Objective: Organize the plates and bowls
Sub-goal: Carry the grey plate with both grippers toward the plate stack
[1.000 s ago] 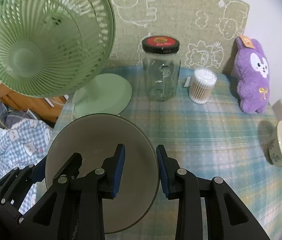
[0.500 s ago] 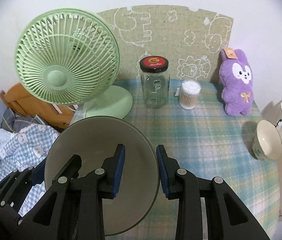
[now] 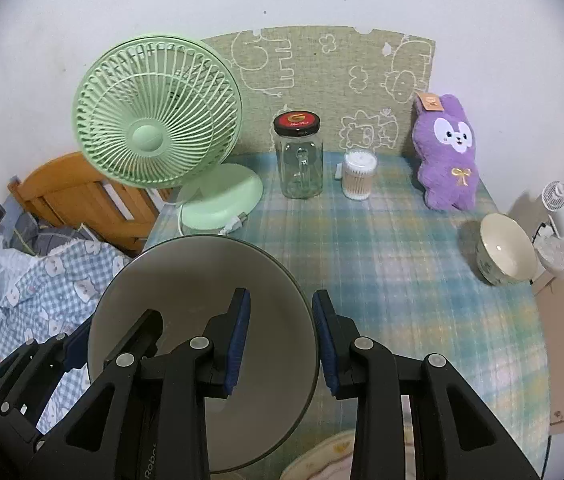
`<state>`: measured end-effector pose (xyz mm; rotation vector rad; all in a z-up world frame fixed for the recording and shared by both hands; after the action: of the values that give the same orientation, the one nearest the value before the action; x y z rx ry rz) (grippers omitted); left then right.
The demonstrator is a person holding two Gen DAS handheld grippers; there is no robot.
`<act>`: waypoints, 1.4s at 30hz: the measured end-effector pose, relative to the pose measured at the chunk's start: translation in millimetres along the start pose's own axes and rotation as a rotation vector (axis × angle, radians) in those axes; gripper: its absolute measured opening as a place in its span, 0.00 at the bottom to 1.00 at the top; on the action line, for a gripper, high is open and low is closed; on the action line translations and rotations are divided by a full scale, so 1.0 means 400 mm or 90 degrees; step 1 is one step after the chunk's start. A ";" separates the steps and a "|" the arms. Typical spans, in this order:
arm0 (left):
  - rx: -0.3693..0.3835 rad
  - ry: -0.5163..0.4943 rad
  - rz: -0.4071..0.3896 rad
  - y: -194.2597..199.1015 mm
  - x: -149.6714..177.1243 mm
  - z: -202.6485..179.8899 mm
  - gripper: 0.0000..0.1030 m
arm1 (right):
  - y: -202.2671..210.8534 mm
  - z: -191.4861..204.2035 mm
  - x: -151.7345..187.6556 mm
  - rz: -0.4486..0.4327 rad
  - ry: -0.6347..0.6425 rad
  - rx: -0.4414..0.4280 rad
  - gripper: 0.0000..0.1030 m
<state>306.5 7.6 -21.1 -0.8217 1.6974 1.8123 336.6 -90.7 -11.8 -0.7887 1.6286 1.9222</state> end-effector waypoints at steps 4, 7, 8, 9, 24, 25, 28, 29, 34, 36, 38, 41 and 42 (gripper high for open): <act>0.005 0.004 -0.003 0.037 0.025 0.002 0.28 | 0.044 0.004 0.032 -0.003 0.004 0.008 0.35; 0.011 0.007 -0.006 0.066 0.045 0.005 0.27 | 0.077 0.011 0.051 -0.007 0.011 0.013 0.35; 0.012 0.008 -0.010 0.078 0.052 0.008 0.28 | 0.088 0.013 0.059 -0.010 0.012 0.013 0.35; 0.013 0.009 -0.012 0.085 0.056 0.010 0.28 | 0.094 0.015 0.063 -0.011 0.012 0.014 0.35; 0.013 0.011 0.004 0.157 0.186 0.028 0.28 | 0.159 0.036 0.209 0.002 0.024 0.014 0.35; 0.013 0.011 0.006 0.159 0.195 0.028 0.28 | 0.159 0.036 0.219 0.005 0.023 0.013 0.35; 0.012 0.012 0.014 0.163 0.223 0.031 0.28 | 0.159 0.039 0.246 0.014 0.025 0.011 0.35; 0.010 0.012 0.017 0.162 0.231 0.033 0.28 | 0.159 0.041 0.255 0.017 0.027 0.010 0.35; 0.005 0.013 0.029 0.159 0.268 0.041 0.28 | 0.148 0.049 0.295 0.030 0.031 0.006 0.35; 0.002 0.015 0.036 0.156 0.283 0.046 0.28 | 0.141 0.053 0.309 0.037 0.035 0.003 0.35; -0.001 0.019 0.045 0.152 0.298 0.052 0.28 | 0.135 0.059 0.323 0.045 0.040 0.000 0.35; -0.008 0.025 0.054 0.149 0.317 0.063 0.28 | 0.124 0.070 0.340 0.055 0.052 -0.007 0.35; -0.010 0.027 0.056 0.149 0.321 0.066 0.28 | 0.121 0.071 0.344 0.057 0.054 -0.008 0.35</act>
<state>173.7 25.0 -73.7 -0.8090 1.7744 1.8806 202.0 -69.8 -71.7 -0.8256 1.7311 1.9870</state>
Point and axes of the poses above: each gripper's, at about its wrist camera, not at the fingertips, and y roughly against the way its jaws point, z to its left, x to its underside, the point moved 8 cm from there along -y, roughly the way its jaws point, and after that the axes turned 7 degrees about -z, right-handed, at the moved point
